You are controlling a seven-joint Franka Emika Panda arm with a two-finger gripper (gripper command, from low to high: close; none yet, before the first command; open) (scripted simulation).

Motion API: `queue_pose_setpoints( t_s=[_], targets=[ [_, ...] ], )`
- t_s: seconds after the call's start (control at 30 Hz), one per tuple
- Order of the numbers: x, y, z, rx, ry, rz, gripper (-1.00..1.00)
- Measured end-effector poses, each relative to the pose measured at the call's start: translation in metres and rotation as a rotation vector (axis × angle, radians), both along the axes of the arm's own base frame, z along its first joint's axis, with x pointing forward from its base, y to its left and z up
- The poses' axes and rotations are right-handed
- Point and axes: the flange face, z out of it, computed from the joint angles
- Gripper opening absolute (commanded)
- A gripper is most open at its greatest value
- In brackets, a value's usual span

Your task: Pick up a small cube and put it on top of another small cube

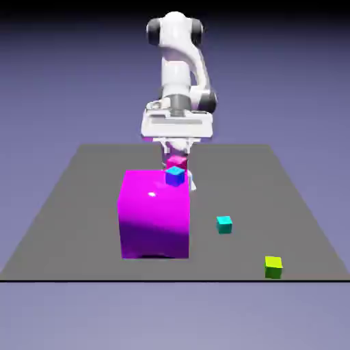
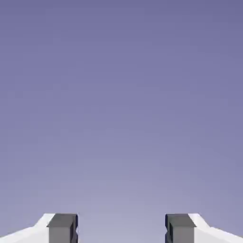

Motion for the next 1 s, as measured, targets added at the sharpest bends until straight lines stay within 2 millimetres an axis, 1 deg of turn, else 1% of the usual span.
queue_pose_setpoints(
  t_s=[0.23,0.47,0.73,1.0],
  targets=[
    [0.032,0.009,-0.038,0.007,0.158,0.16,0.0],
    [0.058,0.027,-0.083,0.022,0.287,0.344,0.0],
    [0.078,0.057,-0.137,0.046,0.38,0.57,0.0],
    [0.092,0.092,-0.19,0.066,0.4,0.794,0.0]
  ],
)
